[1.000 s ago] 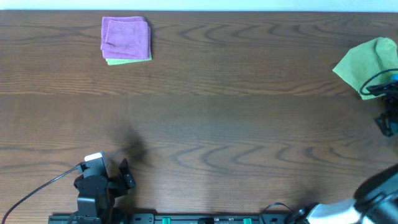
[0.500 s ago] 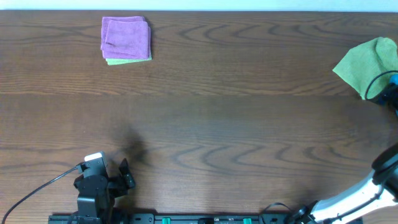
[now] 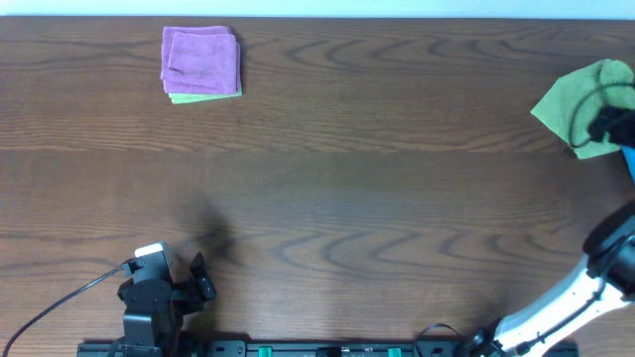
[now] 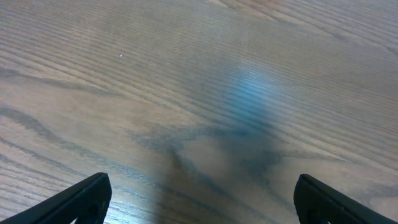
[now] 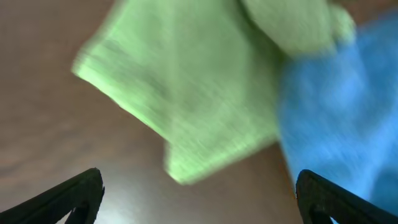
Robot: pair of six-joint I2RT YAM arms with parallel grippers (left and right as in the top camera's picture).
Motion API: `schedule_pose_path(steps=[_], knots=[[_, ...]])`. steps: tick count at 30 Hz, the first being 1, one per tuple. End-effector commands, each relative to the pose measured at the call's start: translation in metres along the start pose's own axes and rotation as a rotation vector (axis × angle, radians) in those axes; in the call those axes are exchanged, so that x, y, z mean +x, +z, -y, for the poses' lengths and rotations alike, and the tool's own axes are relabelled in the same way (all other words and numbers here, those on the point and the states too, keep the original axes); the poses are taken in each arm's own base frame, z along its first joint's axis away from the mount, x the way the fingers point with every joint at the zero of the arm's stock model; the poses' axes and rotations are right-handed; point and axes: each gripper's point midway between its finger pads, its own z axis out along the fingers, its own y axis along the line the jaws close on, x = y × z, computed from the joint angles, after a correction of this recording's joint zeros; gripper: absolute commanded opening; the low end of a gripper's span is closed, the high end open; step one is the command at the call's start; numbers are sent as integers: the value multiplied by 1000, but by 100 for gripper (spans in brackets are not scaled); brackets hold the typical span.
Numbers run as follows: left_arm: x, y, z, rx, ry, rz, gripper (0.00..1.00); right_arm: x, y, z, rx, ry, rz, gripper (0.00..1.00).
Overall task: Fold the cloth
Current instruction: 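Reach the right gripper toward the light-green cloth at the right edge, then close the right gripper on the green cloth and lift it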
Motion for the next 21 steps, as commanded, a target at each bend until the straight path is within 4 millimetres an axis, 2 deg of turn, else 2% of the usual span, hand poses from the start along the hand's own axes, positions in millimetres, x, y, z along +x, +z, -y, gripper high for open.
schedule_pose_path(steps=[1,4,11,13,16,18,21], knots=[[16,2,-5,-20,30,-56,95,-13,15,-13,52,-93,-4,99],[16,2,-5,-20,30,-56,95,-9,33,7,193,-109,-49,99],[16,2,-5,-20,30,-56,95,-21,58,25,247,-103,22,99],[16,2,-5,-20,30,-56,95,-24,59,26,250,-99,35,99],[16,2,-5,-20,30,-56,95,-29,62,19,216,-98,59,90],[16,2,-5,-20,30,-56,95,-28,68,12,168,-78,66,91],[16,2,-5,-20,30,-56,95,-21,78,10,154,-54,47,86]])
